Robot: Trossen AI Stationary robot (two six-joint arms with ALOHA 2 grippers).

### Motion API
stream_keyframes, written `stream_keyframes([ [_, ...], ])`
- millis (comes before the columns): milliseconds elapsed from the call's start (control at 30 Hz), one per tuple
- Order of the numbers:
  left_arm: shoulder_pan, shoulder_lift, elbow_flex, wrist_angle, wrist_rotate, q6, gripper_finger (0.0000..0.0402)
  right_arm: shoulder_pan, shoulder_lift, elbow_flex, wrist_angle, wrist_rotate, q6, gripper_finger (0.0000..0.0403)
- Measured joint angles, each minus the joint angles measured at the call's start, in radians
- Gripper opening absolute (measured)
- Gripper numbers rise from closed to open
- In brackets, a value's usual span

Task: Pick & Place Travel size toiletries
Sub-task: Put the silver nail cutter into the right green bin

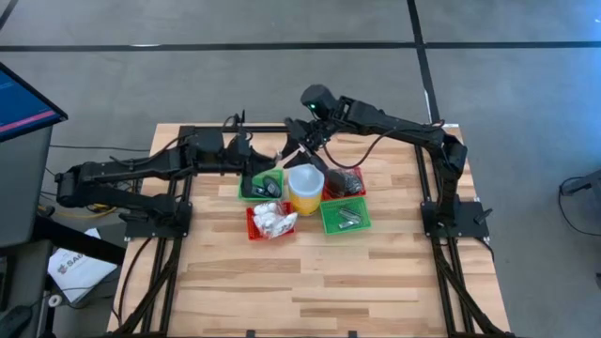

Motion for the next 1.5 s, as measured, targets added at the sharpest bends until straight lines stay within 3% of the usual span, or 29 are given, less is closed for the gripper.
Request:
stream_keyframes([
  [300, -0.011, 0.002, -0.001, 0.003, 0.006, -0.001, 0.0035, 0.014, -0.001, 0.000, 0.077, 0.096, 0.018, 0.0131],
  [633, -0.012, 0.006, -0.001, 0.024, 0.005, 0.000, 0.0036, 0.050, 0.000, 0.000, 0.122, 0.105, 0.026, 0.0126],
  [867, -0.012, 0.006, -0.001, 0.028, 0.000, -0.007, 0.0038, 0.056, 0.000, 0.000, 0.126, 0.122, 0.023, 0.0050],
  [1200, -0.012, 0.006, -0.001, 0.024, 0.001, 0.002, 0.0066, 0.058, 0.000, 0.001, 0.108, 0.156, 0.027, 0.0051],
  [1500, -0.011, -0.008, 0.000, -0.002, 0.002, 0.002, 0.0086, 0.060, -0.010, -0.001, -0.043, 0.153, 0.018, 0.0051],
])
